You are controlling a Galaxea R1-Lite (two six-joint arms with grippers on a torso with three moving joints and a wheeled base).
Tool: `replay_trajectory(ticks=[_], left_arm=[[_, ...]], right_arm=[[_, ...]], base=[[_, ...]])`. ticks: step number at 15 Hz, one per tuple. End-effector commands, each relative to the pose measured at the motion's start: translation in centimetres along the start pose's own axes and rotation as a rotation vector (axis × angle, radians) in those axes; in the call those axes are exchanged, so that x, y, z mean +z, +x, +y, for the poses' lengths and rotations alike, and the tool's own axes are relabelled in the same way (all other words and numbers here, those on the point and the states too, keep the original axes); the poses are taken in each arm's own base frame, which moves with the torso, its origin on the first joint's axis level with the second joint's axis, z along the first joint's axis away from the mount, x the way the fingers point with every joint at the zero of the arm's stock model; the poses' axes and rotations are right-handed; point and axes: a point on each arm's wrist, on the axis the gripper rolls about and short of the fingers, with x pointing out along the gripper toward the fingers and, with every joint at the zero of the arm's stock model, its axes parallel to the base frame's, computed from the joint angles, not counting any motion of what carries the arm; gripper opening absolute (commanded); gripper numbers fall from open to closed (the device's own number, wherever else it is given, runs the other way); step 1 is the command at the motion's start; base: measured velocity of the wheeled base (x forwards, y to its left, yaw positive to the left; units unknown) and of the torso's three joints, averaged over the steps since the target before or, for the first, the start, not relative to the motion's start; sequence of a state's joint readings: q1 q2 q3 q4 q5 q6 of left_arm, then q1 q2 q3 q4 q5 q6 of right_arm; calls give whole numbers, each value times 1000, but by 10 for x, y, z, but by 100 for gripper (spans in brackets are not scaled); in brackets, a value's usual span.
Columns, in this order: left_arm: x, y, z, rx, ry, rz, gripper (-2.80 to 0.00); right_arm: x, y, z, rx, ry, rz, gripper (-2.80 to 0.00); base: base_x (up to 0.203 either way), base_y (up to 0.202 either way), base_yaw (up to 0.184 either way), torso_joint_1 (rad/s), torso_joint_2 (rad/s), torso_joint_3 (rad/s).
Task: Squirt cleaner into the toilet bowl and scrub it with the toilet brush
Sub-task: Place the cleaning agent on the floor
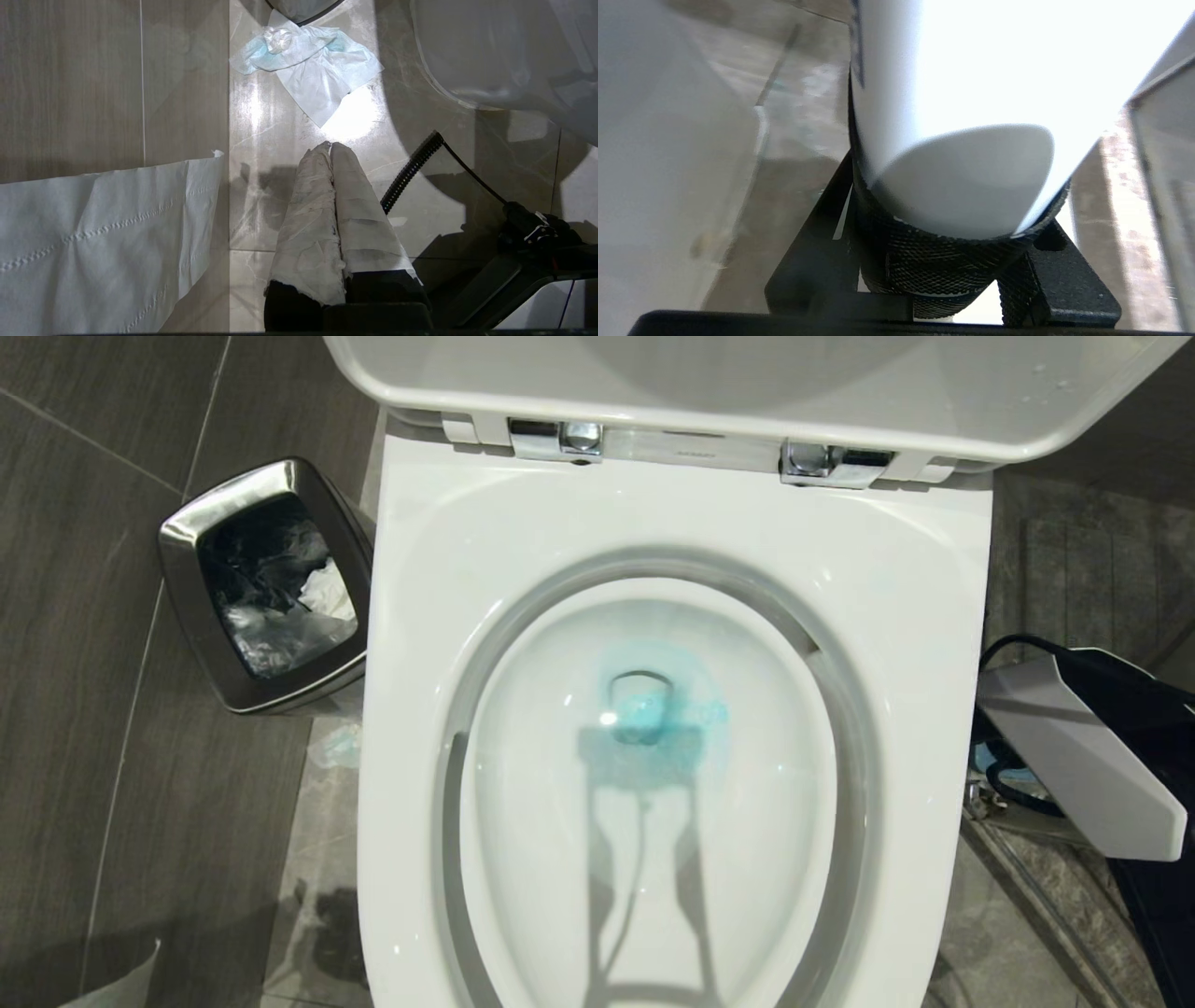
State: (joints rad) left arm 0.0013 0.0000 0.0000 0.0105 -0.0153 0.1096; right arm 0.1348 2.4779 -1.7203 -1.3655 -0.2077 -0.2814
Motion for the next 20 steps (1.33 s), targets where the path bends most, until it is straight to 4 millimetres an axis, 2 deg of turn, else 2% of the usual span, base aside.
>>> replay_trajectory(ticks=[1,20], left_arm=[[0,0,0,0,1,2,-280],[0,0,0,3,-2,2,-280]], right_arm=[[-10,-5,-3,-6,-9,21,-280],[-6,-7,7,-22,22,15,-280]], base=[[0,0,0,0,0,0],[0,0,0,0,0,0]])
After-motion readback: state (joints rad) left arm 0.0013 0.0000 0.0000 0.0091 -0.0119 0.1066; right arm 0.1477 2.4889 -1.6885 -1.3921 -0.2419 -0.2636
